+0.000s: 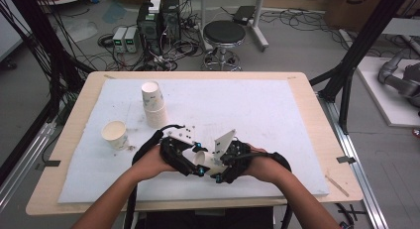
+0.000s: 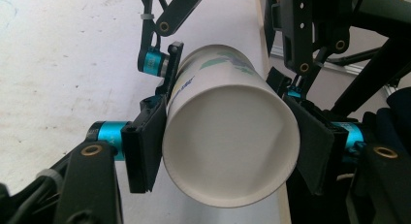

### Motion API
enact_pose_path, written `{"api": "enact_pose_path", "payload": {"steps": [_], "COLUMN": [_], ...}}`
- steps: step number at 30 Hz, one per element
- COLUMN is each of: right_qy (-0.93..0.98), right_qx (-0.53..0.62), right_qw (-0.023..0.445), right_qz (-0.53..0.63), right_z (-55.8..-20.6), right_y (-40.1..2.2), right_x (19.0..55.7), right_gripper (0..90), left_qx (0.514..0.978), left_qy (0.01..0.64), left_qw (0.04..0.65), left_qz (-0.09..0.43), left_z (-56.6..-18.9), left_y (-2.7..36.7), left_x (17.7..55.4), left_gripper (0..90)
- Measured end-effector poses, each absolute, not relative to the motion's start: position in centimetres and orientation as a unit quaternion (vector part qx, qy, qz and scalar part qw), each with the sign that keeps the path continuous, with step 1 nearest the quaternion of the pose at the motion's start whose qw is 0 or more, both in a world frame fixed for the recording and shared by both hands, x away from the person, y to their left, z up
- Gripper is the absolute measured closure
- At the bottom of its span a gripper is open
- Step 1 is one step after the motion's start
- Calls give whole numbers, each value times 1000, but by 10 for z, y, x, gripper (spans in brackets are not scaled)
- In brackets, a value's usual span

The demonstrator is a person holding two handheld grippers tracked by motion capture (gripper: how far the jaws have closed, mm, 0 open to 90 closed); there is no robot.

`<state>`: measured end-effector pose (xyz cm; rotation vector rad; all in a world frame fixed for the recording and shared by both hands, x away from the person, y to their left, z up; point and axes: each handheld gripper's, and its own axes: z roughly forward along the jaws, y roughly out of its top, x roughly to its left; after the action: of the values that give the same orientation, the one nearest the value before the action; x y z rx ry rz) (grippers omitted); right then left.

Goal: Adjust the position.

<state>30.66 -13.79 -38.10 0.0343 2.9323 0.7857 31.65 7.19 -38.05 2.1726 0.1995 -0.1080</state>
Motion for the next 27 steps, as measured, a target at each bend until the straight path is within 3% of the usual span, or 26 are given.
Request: {"api": "enact_pose_path", "payload": {"steps": [6, 16, 27], "right_qy": [952, 899, 858], "right_qx": [40, 101, 128], "right_qw": [48, 46, 80], "right_qz": [300, 423, 491], "right_z": [-378, -375, -385], "right_y": [-149, -180, -194], "right_x": [308, 311, 303], "right_gripper": [209, 207, 202], "left_qx": [872, 839, 811], "left_qy": [89, 125, 137], "left_qw": [479, 529, 569], "left_qz": [-38, -28, -9], "left_z": [-382, -394, -400], "left_y": [80, 99, 110], "left_x": [317, 317, 312], "left_gripper": [361, 362, 363]}}
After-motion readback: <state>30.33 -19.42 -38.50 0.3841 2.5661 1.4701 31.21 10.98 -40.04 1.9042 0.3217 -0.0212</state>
